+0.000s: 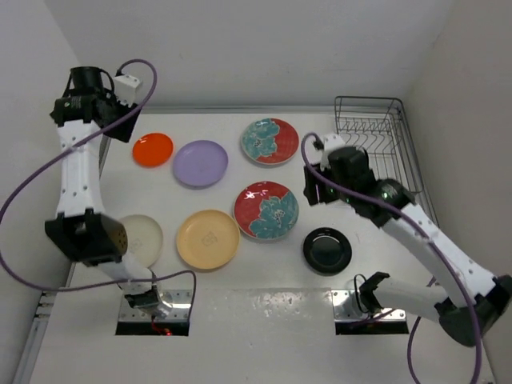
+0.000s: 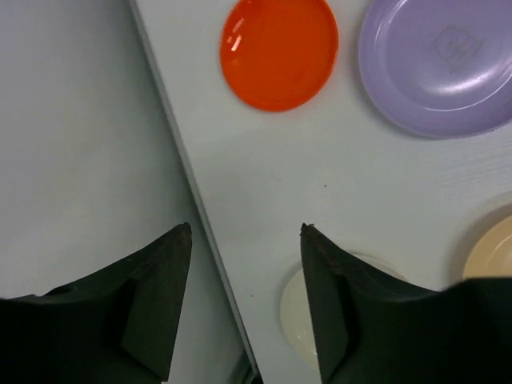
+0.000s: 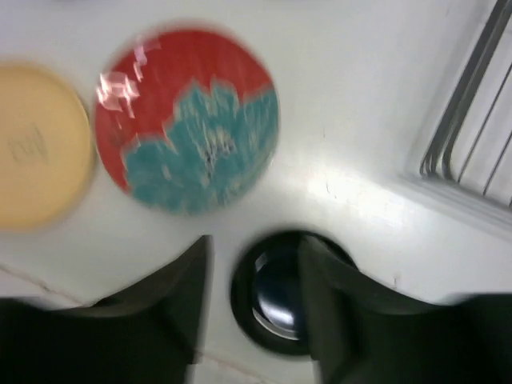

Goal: Load the plates into the dish rack

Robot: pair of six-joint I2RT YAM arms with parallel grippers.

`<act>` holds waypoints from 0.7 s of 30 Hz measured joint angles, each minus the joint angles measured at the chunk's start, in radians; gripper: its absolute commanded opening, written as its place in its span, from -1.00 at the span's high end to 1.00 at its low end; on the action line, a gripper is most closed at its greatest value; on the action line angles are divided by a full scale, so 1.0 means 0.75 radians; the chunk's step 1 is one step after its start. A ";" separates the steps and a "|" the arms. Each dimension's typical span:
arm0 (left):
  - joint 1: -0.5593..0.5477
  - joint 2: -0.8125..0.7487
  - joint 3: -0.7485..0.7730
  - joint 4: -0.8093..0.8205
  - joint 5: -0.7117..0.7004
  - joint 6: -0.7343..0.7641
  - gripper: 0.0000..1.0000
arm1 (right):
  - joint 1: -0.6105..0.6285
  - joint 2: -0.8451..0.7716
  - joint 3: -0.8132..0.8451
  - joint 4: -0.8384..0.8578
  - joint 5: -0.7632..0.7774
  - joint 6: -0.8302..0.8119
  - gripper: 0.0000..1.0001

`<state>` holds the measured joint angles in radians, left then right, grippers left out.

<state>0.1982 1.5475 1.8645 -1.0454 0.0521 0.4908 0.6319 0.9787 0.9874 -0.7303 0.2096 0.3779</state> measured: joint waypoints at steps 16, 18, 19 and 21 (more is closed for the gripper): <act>-0.083 0.636 0.149 -0.128 0.436 -0.173 -0.60 | -0.363 0.763 0.432 0.315 -0.285 -0.089 -0.80; -0.109 0.673 0.150 -0.127 0.478 -0.172 -0.60 | -0.381 0.816 0.436 0.314 -0.287 -0.056 -0.72; -0.115 0.692 0.148 -0.126 0.490 -0.172 -0.60 | -0.386 0.849 0.440 0.312 -0.295 -0.048 -0.72; -0.127 0.714 0.130 -0.103 0.494 -0.167 -0.60 | -0.386 0.913 0.452 0.308 -0.325 -0.035 -0.76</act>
<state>0.1032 2.0830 1.9621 -1.1225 0.4225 0.3653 0.3428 1.6634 1.3266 -0.4992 -0.0338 0.3515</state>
